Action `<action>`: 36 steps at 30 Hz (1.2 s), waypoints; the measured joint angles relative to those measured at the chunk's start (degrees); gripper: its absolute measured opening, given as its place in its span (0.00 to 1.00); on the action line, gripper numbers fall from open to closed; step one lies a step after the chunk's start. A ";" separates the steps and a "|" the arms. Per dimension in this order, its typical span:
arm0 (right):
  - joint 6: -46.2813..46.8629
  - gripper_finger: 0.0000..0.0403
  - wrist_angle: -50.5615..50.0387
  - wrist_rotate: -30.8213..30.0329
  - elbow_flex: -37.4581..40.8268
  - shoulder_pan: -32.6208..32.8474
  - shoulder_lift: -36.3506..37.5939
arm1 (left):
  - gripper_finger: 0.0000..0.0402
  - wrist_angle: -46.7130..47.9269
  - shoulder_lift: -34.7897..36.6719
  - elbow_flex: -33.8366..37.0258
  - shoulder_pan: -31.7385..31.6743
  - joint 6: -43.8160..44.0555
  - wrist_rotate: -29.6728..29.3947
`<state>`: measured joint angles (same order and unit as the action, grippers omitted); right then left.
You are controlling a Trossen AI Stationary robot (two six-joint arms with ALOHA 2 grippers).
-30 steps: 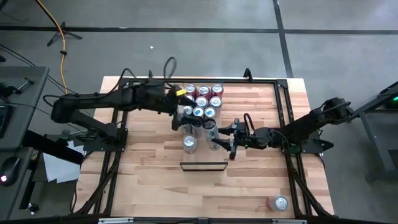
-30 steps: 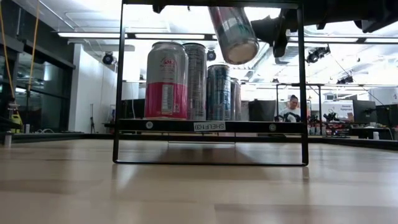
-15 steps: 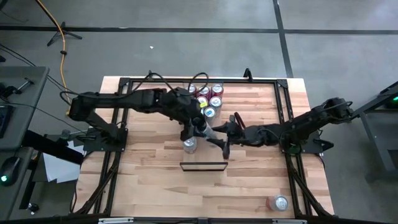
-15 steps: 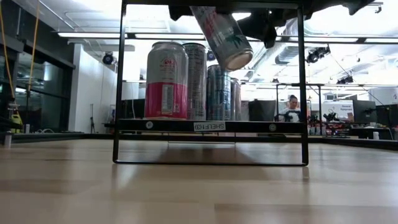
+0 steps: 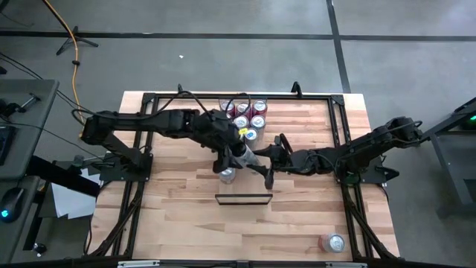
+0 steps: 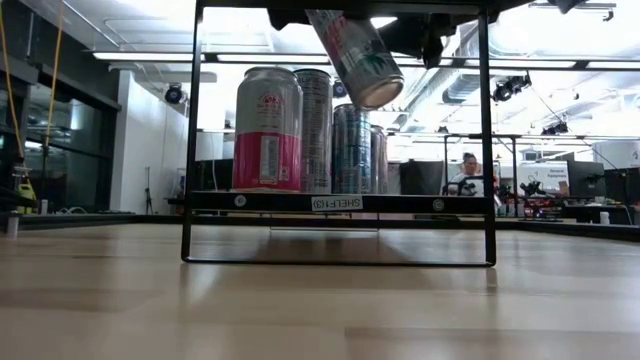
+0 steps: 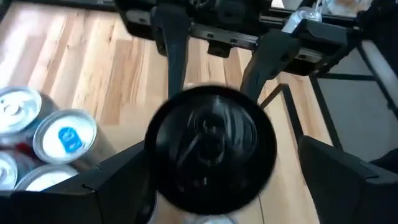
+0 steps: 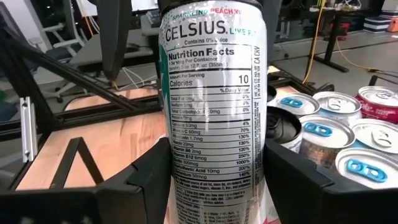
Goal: Place canned beverage on shelf
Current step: Put the white pink soda can on the shelf aligned with the other white pink soda cans
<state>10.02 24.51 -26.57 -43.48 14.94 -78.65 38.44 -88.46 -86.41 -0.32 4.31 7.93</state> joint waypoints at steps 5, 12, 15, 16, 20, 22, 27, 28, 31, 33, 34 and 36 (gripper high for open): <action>0.18 0.51 -0.34 0.09 0.00 -0.07 0.00 | 0.86 -2.82 -0.16 0.00 0.83 -0.97 -4.39; 0.23 0.51 -0.08 0.29 0.00 -0.72 0.00 | 0.70 -1.83 -0.14 0.00 0.81 -1.08 -4.92; -0.04 0.51 0.05 0.65 0.00 -0.68 -0.01 | 0.58 -1.95 -0.14 0.00 0.83 -0.98 -5.69; -0.28 0.51 0.01 0.86 0.00 -0.72 0.00 | 0.53 -1.94 -0.14 0.00 0.83 -1.03 -5.82; -0.42 0.51 -0.06 1.16 0.00 -0.76 -0.02 | 0.41 -1.82 -0.12 0.00 0.68 -1.12 -5.86; -0.41 0.53 -0.04 1.14 0.00 -0.79 -0.04 | 0.41 -1.69 -0.12 0.00 0.66 -1.43 -5.88; 0.11 0.62 0.16 1.12 0.00 -0.81 0.17 | 0.41 -1.57 0.18 0.02 0.28 -1.31 -6.00; 0.24 0.64 0.24 1.10 0.00 -0.81 0.64 | 0.41 -1.74 0.35 0.02 0.14 -1.02 -6.17; 0.60 0.70 1.31 -0.36 -0.11 -0.85 4.04 | 0.41 0.23 1.30 -0.08 -0.75 -0.03 -7.08; 0.45 0.73 -0.67 -0.89 -0.21 -0.85 6.95 | 0.41 1.87 1.31 -1.12 -1.34 -0.05 -7.57; 0.38 0.73 -2.57 -0.90 -0.11 -0.87 8.68 | 0.41 2.23 1.20 -2.16 -1.71 -0.05 -7.83; 0.31 0.74 -5.91 -0.90 -0.07 -0.85 12.81 | 0.41 3.62 1.44 -4.24 -2.50 -0.02 -7.79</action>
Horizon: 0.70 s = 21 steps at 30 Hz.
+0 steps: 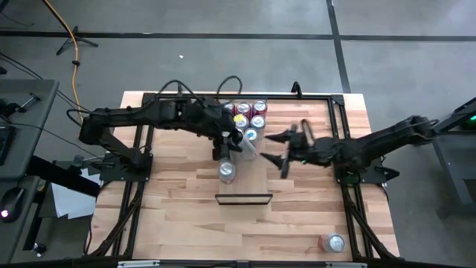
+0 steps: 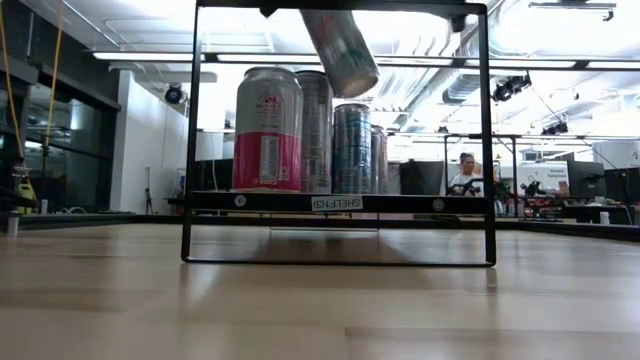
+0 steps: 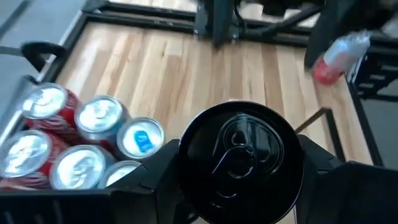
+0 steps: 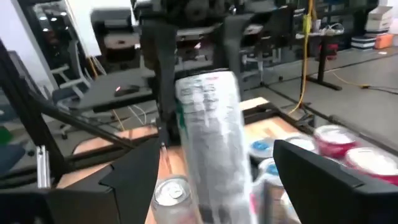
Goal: Place canned beverage on shelf
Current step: Put the white pink soda can on the shelf aligned with the other white pink soda cans
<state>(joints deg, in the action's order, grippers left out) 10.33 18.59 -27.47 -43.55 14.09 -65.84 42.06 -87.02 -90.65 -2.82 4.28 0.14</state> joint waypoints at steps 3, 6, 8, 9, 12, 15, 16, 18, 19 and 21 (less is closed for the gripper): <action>0.71 0.74 -5.84 -2.36 -0.04 0.04 6.67 | 0.41 -0.53 -0.83 -2.50 -0.32 0.00 0.01; 2.26 0.75 -11.05 -6.20 0.01 0.02 12.19 | 0.41 -2.35 -3.26 -5.45 -0.27 -0.01 0.62; 2.71 0.75 -13.57 -8.19 0.00 0.00 15.27 | 0.41 -2.59 -5.66 -8.18 -0.04 -0.29 0.99; 2.73 0.75 -14.32 -8.68 0.00 0.00 16.39 | 0.41 -2.45 -7.09 -9.66 0.19 -0.39 0.99; 2.71 0.75 -15.92 -10.31 0.02 0.02 18.66 | 0.41 2.59 -12.66 -14.66 0.62 -1.79 0.92; 2.71 0.75 -16.34 -11.74 0.02 0.02 19.29 | 0.41 8.70 -18.69 -20.63 0.73 -2.98 0.29; 2.71 0.75 -16.72 -12.06 0.02 0.02 19.25 | 0.41 10.73 -20.59 -22.84 0.73 -3.00 -0.06; 3.10 0.75 -16.91 -12.21 0.02 0.02 18.86 | 0.41 14.79 -23.72 -26.27 0.64 -3.03 -1.13; 3.65 0.75 -17.25 -12.27 0.02 0.02 18.66 | 0.41 16.72 -25.02 -27.51 0.59 -3.03 -1.50; 5.38 0.75 -18.21 -12.36 0.02 0.02 18.13 | 0.41 19.54 -27.37 -29.26 0.54 -3.08 -2.52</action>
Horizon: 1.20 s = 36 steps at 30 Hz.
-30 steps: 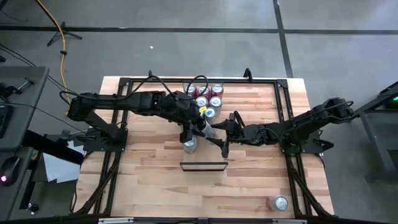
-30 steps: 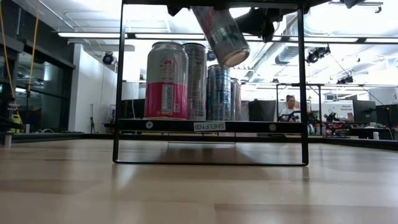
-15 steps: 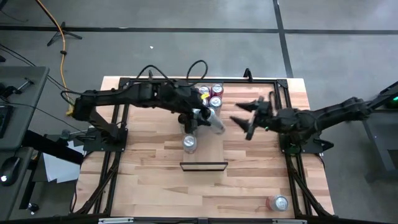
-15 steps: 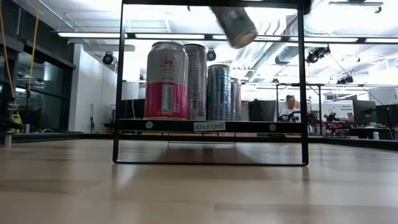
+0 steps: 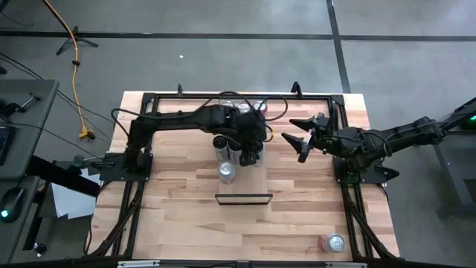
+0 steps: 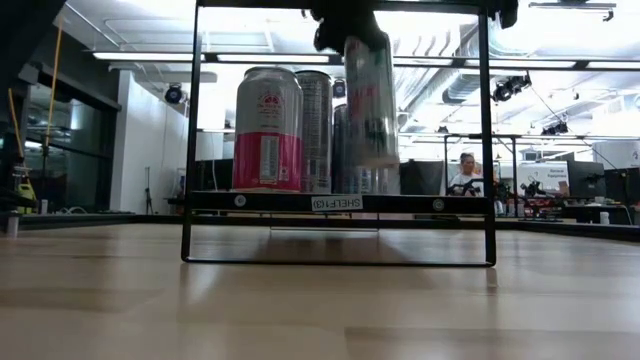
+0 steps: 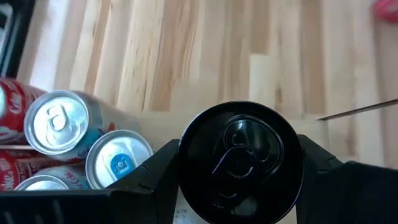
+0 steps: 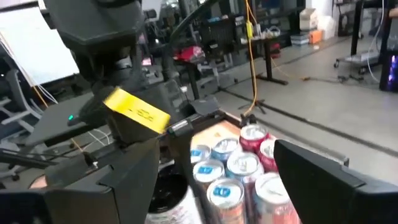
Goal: Place canned beverage on shelf
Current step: Put the white pink soda can on the shelf aligned with the other white pink soda cans
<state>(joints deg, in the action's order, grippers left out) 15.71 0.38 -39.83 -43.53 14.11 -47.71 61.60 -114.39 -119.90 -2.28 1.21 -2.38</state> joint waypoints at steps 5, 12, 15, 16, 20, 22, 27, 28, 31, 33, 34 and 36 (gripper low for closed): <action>3.49 0.75 -1.71 0.02 0.02 0.00 -1.25 | 0.41 2.24 -1.83 -1.10 -0.01 -0.36 -0.13; 3.80 0.75 -1.55 0.04 0.02 0.00 -2.14 | 0.41 3.39 -2.12 -1.11 0.03 -1.06 -1.52; 3.80 0.75 -1.46 0.04 0.02 0.00 -2.14 | 0.42 4.20 -2.12 -1.11 0.00 -1.85 -2.86; 3.80 0.75 -1.46 0.04 0.02 0.00 -2.14 | 0.45 4.28 -2.12 -1.11 0.00 -2.52 -2.93; 3.80 0.75 -1.46 0.07 0.04 0.00 -2.14 | 0.51 4.08 -3.16 -1.09 0.00 -8.16 -3.02; 3.80 0.75 -1.46 0.09 0.04 0.00 -2.14 | 0.51 4.13 -3.91 -1.06 0.20 -12.04 -2.87; 3.80 0.75 -1.46 0.28 0.07 0.00 -2.14 | 0.49 4.20 -4.93 -1.06 0.92 -19.94 -2.87; 3.80 0.75 -1.46 0.26 0.07 0.00 -2.14 | 0.49 4.18 -4.96 -1.04 0.92 -21.43 -2.85; 3.80 0.75 -1.46 0.26 0.09 0.00 -2.16 | 0.49 4.07 -4.91 -1.04 0.90 -25.85 -2.67; 3.80 0.75 -1.44 0.26 0.09 0.00 -2.14 | 0.49 4.11 -4.94 -1.04 0.90 -28.77 -2.63; 3.80 0.75 -1.46 0.26 0.09 0.00 -2.14 | 0.49 4.15 -4.94 -1.04 0.84 -30.01 -2.67; 3.80 0.75 -1.45 0.24 0.09 0.00 -2.14 | 0.49 4.11 -4.94 -1.04 0.64 -32.22 -2.57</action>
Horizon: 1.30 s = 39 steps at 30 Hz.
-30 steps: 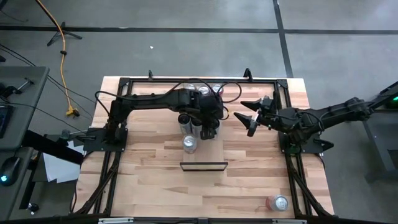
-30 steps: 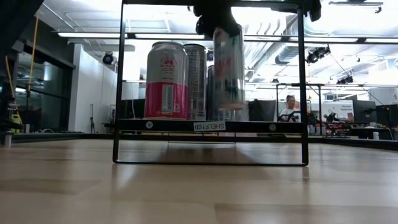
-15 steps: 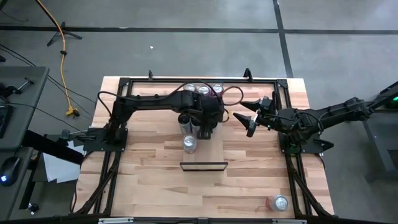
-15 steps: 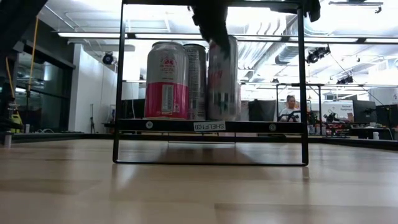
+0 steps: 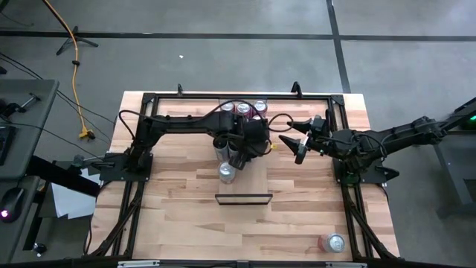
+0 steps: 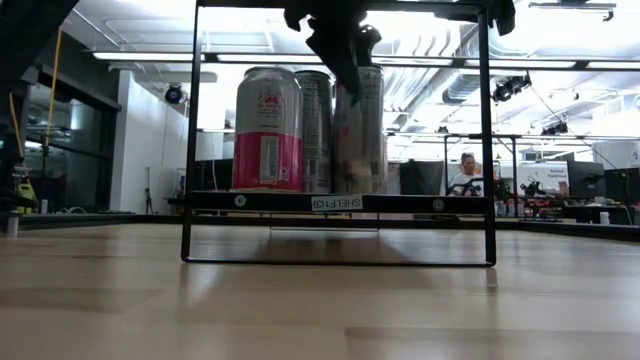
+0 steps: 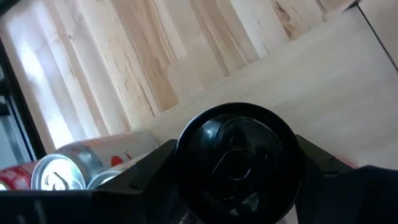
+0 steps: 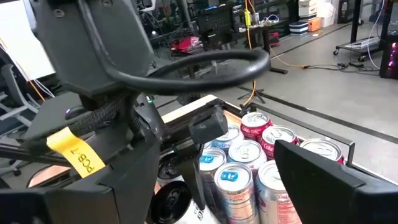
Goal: Place canned beverage on shelf
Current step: Put the white pink soda can on the shelf aligned with the other white pink soda cans
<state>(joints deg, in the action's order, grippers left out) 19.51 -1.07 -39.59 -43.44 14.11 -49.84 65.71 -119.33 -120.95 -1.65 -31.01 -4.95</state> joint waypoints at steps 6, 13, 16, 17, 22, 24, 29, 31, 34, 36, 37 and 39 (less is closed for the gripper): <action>0.00 0.75 -0.01 -0.02 0.00 0.00 0.00 | 0.49 0.02 0.00 0.00 -0.33 -4.64 2.58; -0.01 0.75 0.00 -0.04 0.00 0.00 0.00 | 0.49 0.02 0.00 0.00 -0.31 -2.92 2.72; 0.00 0.75 -0.01 -0.04 0.00 0.00 0.00 | 0.49 -0.02 0.00 0.00 -0.20 -3.98 2.65; -0.01 0.75 0.01 -0.04 0.00 0.00 0.00 | 0.49 -0.02 0.00 0.00 -0.16 -4.03 2.65; 0.00 0.75 0.00 -0.07 0.00 0.00 0.00 | 0.49 -1.30 0.00 0.00 -0.16 -4.06 2.56; 0.00 0.75 0.01 -0.07 0.00 0.00 0.00 | 0.49 -2.12 0.00 0.00 -0.16 -4.05 2.32; 0.00 0.75 -0.01 -0.07 0.00 0.02 0.00 | 0.49 -2.62 -0.02 0.00 -0.25 -4.15 0.57; 0.08 0.75 0.00 -0.07 0.00 0.02 0.00 | 0.49 -2.43 -0.02 0.00 -0.25 -4.99 0.50; 0.17 0.75 0.00 -0.09 0.00 0.01 0.00 | 0.49 -2.18 -0.02 0.00 -0.25 -5.17 0.35; 0.17 0.75 -0.01 -0.10 0.00 0.00 0.00 | 0.49 -1.17 -0.02 0.00 -0.25 -5.40 0.37; 0.17 0.75 0.00 -0.22 0.00 0.00 0.00 | 0.49 -0.52 -0.02 0.00 -0.25 -5.73 0.37; 0.15 0.75 -0.01 -0.26 0.00 0.00 0.00 | 0.49 1.12 -0.02 0.00 -0.25 -6.69 0.39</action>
<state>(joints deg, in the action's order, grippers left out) 19.66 -1.08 -39.86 -43.44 14.11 -49.84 66.83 -119.35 -120.95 -1.89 -37.70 -4.56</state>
